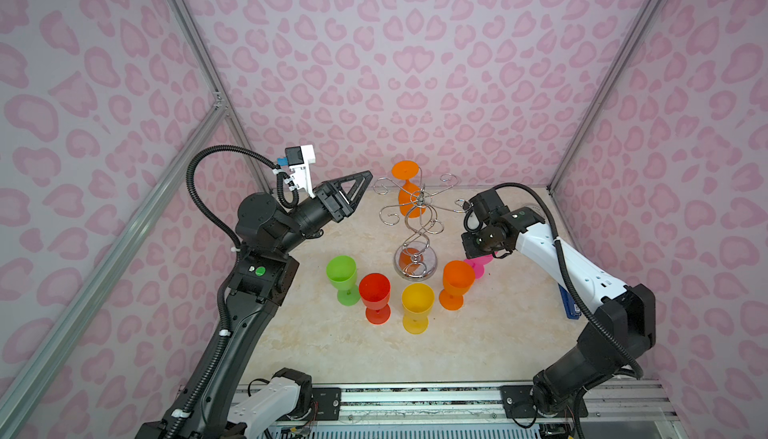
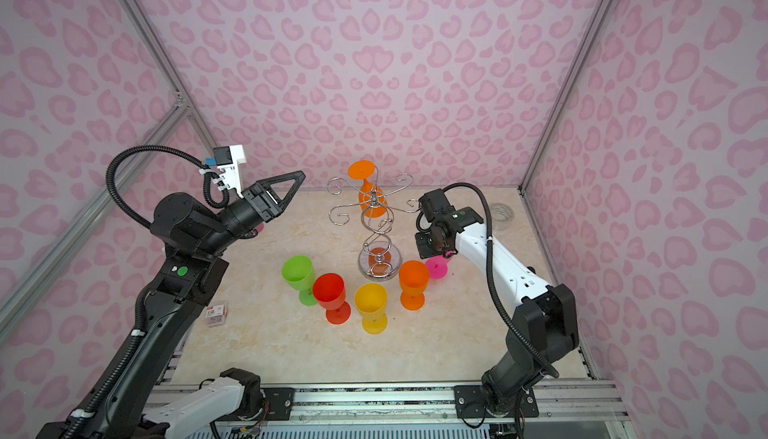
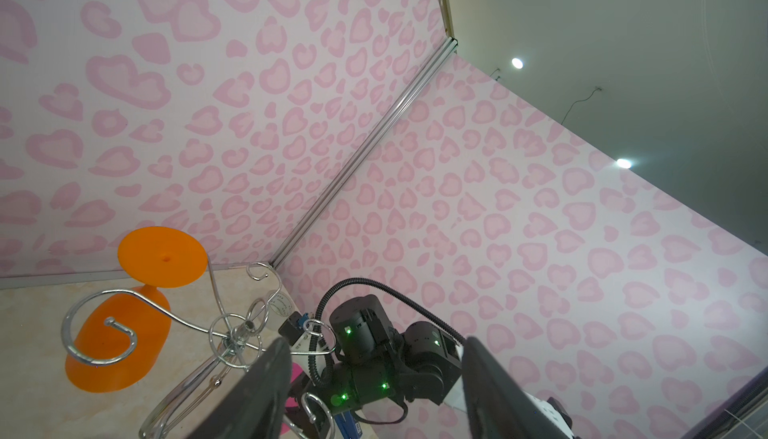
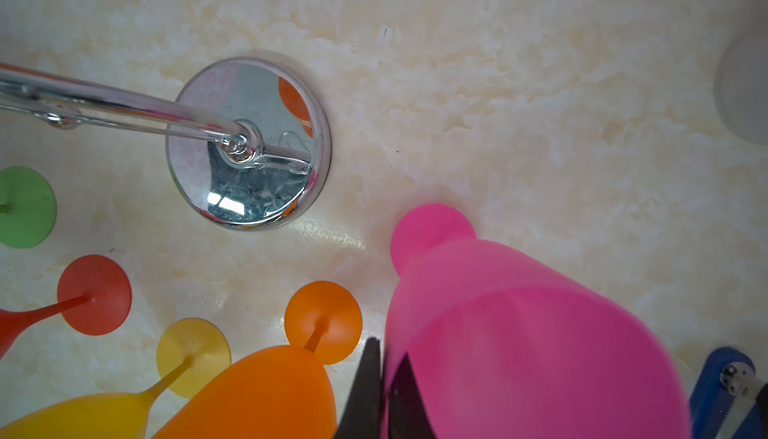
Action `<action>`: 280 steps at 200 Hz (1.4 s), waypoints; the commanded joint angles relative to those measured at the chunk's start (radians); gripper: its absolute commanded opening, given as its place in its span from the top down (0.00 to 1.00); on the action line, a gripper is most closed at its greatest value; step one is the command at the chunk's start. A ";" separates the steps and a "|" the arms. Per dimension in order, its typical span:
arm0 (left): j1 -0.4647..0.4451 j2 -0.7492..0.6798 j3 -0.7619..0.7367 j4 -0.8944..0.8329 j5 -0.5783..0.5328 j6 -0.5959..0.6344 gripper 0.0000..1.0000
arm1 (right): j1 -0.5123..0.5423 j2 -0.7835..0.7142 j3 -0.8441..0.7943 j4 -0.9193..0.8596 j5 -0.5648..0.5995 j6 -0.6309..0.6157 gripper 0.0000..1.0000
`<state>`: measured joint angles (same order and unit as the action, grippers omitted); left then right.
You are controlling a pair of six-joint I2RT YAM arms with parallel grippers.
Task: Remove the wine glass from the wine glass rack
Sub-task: 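Lower the pink glass onto the table with the right gripper while the left gripper withdraws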
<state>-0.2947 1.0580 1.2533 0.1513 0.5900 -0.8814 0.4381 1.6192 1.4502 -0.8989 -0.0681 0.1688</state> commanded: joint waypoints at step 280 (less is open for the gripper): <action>0.027 0.016 0.008 -0.033 -0.029 0.022 0.33 | -0.041 -0.211 -0.107 0.061 0.009 0.068 0.70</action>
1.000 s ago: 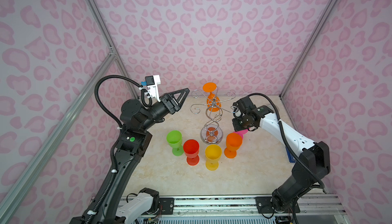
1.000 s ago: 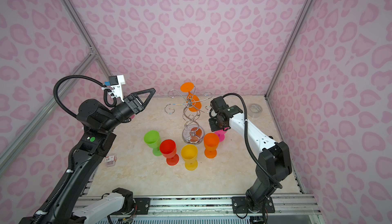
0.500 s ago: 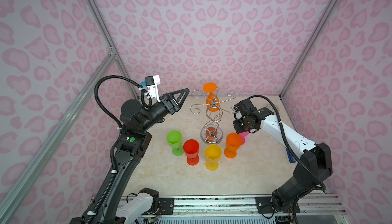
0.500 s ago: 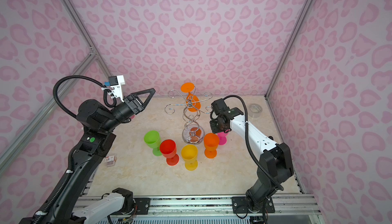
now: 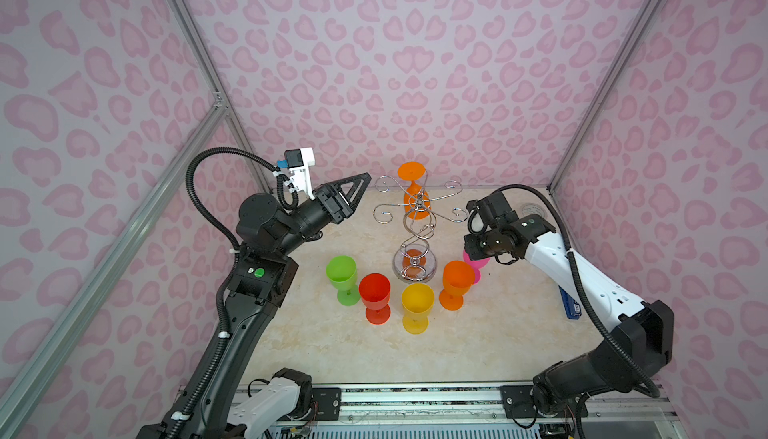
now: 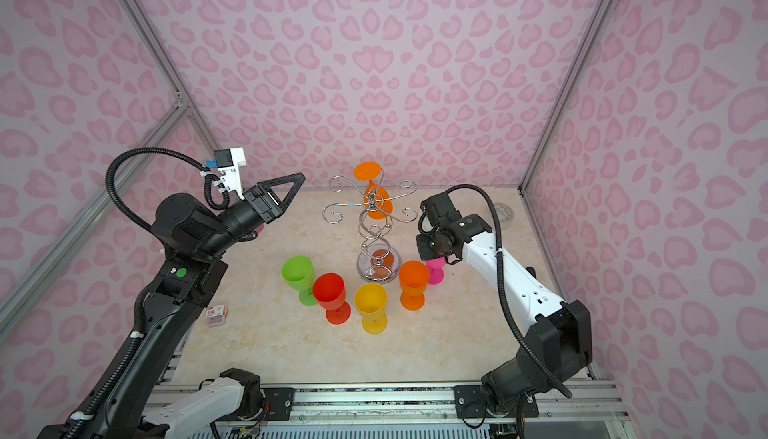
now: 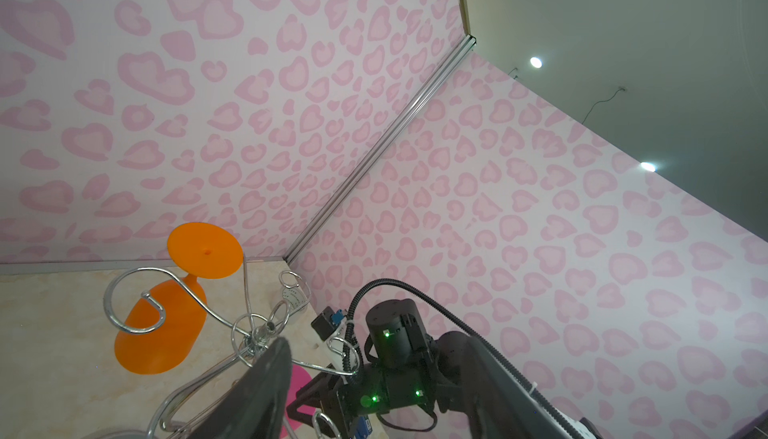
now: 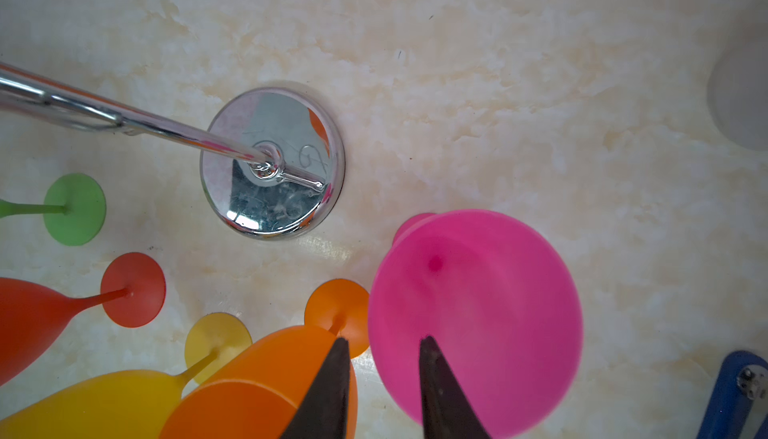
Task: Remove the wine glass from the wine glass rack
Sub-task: 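Open the right gripper and lift it off the pink glass, then move both grippers up toward the orange glasses on the rack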
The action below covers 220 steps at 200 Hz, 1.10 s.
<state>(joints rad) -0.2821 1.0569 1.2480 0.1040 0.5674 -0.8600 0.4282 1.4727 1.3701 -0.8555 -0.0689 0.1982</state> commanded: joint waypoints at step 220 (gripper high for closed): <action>0.140 0.861 0.664 -0.076 0.239 0.003 0.35 | -0.119 -0.005 0.267 0.527 -0.440 0.267 0.62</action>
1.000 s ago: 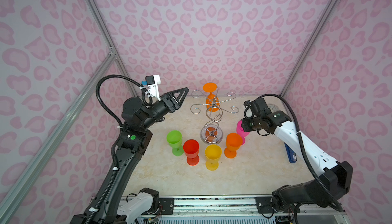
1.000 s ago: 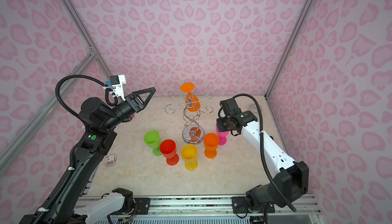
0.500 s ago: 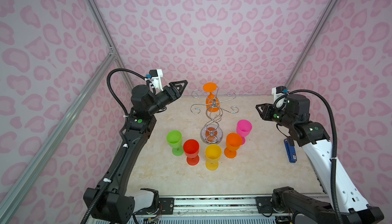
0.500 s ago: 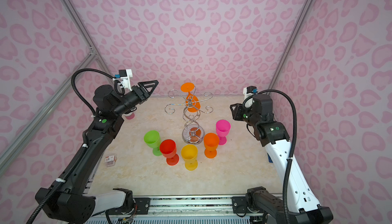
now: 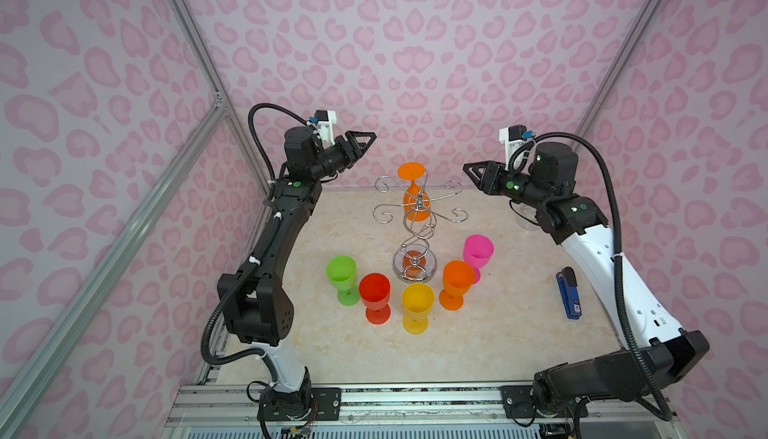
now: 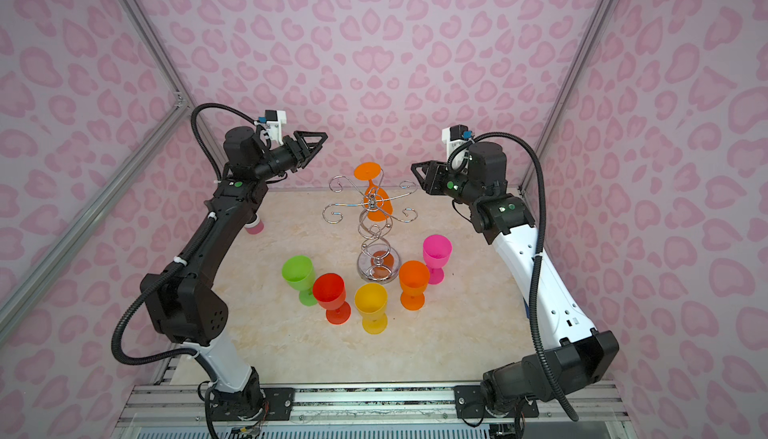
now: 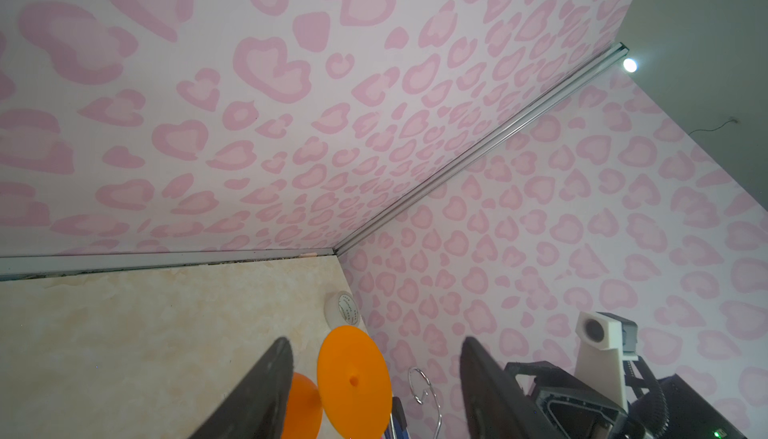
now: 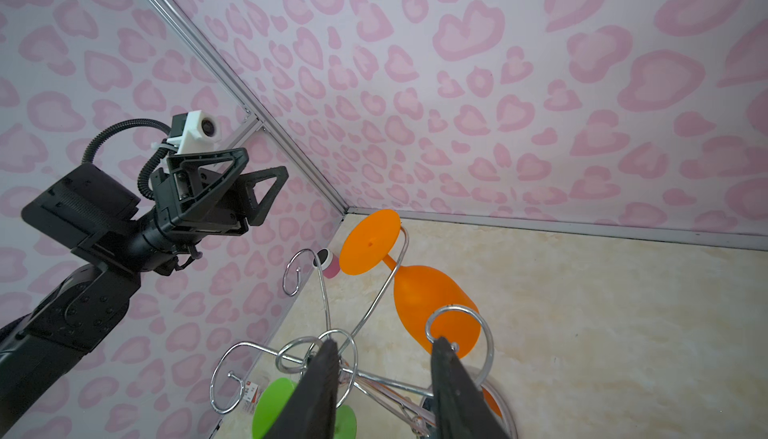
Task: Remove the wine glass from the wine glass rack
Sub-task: 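Move both grippers up toward the orange glasses on the rack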
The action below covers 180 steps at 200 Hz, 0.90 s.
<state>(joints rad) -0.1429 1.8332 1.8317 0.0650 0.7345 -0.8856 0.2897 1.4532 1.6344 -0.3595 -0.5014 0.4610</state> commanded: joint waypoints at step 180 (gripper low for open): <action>-0.051 0.267 0.195 -0.107 0.340 0.089 0.50 | -0.012 -0.085 -0.125 0.047 0.011 0.035 0.62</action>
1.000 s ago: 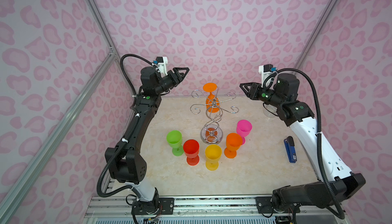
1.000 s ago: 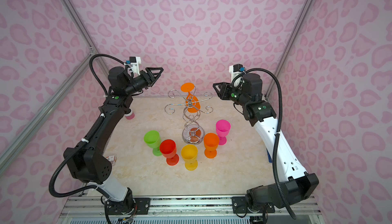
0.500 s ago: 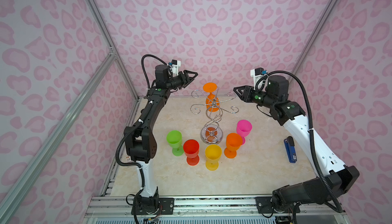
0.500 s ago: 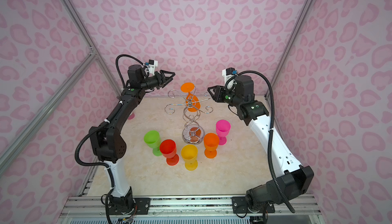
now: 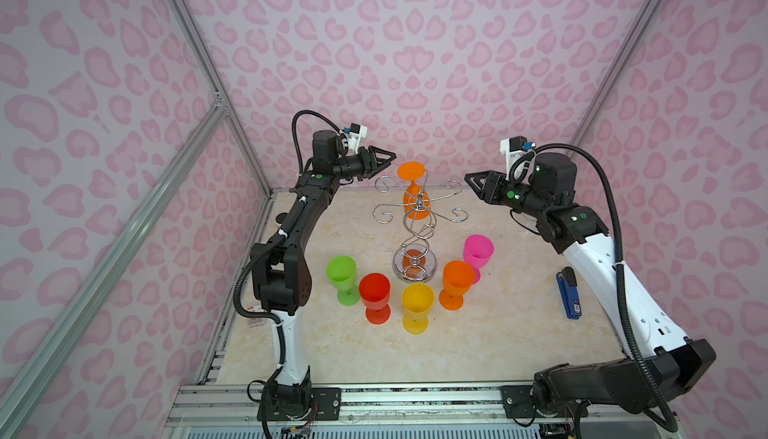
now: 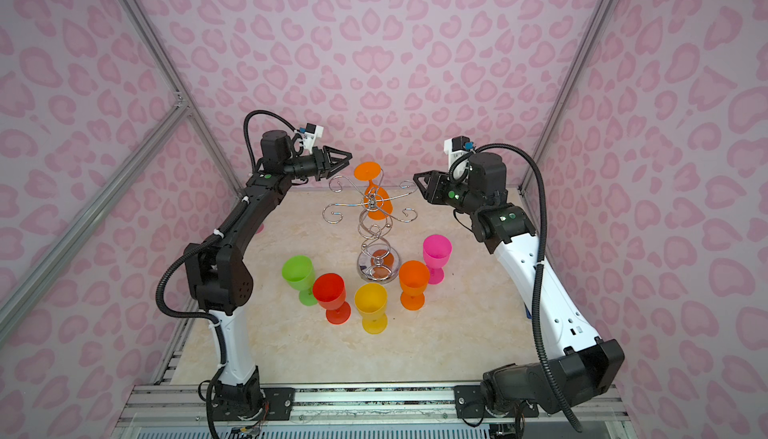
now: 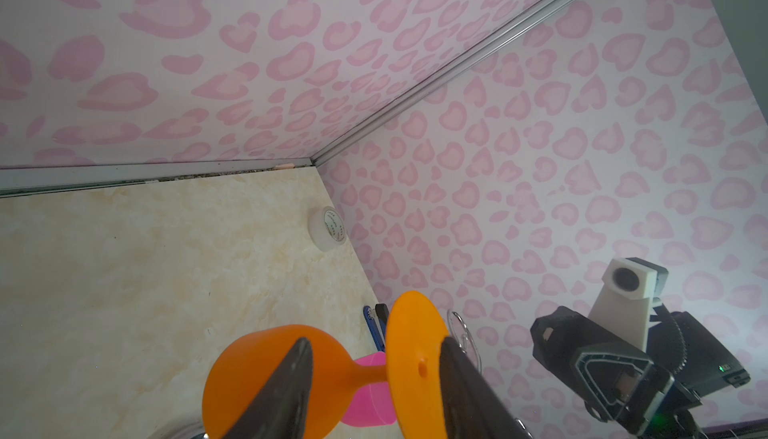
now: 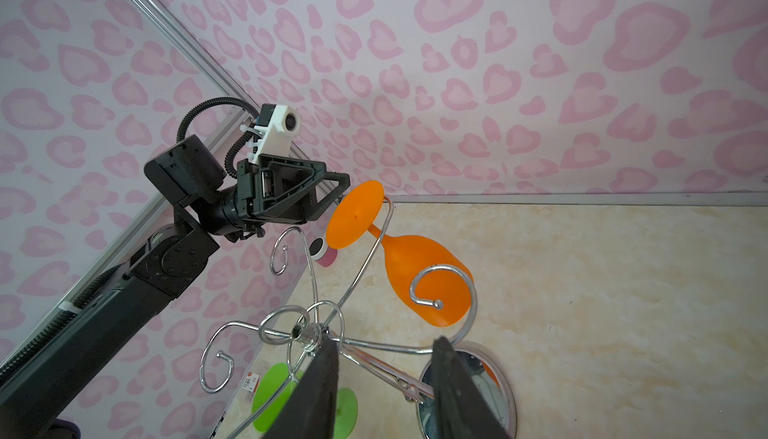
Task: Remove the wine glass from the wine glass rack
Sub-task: 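Move both grippers up toward the orange glasses on the rack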
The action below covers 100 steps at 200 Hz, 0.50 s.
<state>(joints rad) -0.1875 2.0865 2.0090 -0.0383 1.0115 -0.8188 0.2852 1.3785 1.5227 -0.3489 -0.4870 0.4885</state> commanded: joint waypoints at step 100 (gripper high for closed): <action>-0.022 0.011 0.015 -0.046 0.118 0.063 0.61 | -0.038 -0.029 -0.064 0.062 -0.027 0.036 0.62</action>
<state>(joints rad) -0.2058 2.0964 2.0132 -0.0807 1.0946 -0.7826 0.2497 1.3468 1.4834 -0.3042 -0.4984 0.5133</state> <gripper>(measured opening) 0.397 0.381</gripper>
